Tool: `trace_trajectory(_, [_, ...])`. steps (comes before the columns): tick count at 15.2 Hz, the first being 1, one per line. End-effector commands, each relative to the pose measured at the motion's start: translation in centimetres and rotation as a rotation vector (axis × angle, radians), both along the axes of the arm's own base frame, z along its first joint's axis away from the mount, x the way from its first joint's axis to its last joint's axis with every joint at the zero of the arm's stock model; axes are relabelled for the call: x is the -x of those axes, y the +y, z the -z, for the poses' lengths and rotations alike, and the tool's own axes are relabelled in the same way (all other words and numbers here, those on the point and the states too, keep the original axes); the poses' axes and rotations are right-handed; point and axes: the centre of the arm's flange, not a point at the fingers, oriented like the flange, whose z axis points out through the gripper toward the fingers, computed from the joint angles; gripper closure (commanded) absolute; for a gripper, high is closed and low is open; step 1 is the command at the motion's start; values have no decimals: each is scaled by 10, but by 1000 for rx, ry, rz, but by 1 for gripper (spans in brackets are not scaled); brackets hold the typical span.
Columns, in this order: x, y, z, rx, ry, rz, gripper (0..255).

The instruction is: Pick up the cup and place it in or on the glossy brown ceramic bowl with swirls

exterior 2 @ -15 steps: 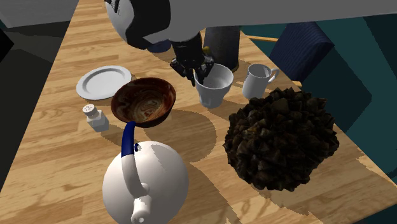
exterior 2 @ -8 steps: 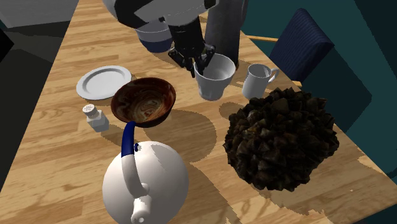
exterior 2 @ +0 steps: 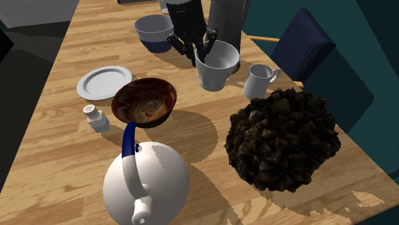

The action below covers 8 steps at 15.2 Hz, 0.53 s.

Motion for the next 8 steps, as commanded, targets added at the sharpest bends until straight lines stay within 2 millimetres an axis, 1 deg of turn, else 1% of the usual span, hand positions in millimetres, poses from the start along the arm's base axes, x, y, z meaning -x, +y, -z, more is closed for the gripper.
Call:
trace_trajectory(1, [1, 0, -12, 0, 0, 0, 255])
trace_trajectory(8, [1, 0, -49, 0, 0, 0, 255])
